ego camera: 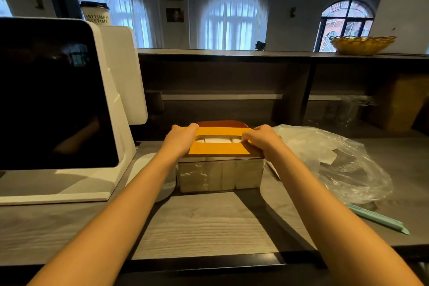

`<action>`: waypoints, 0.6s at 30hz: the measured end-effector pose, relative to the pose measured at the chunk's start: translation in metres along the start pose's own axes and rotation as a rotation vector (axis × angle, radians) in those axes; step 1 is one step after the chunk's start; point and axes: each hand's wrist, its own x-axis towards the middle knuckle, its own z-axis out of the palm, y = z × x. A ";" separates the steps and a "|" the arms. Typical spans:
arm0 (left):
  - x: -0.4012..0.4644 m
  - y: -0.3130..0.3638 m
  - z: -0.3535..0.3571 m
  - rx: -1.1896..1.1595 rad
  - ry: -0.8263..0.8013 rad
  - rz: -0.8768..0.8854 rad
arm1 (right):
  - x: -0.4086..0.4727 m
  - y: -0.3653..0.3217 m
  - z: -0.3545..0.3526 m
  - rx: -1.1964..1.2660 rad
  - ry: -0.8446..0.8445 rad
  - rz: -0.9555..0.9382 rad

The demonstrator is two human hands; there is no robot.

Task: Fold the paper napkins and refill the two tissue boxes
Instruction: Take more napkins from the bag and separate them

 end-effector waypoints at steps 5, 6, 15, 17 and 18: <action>0.002 -0.007 0.002 0.037 0.007 -0.013 | 0.006 -0.003 0.006 -0.132 0.015 -0.018; 0.003 -0.010 0.003 0.052 0.012 -0.015 | 0.008 -0.002 0.007 -0.167 0.019 -0.029; -0.008 -0.006 0.004 0.456 -0.027 0.069 | 0.021 0.011 0.021 -0.600 -0.048 -0.192; -0.006 -0.005 0.003 0.643 -0.052 0.161 | 0.024 0.013 0.019 -0.733 -0.130 -0.298; -0.005 -0.005 0.003 0.733 -0.088 0.214 | 0.024 0.013 0.018 -0.780 -0.161 -0.339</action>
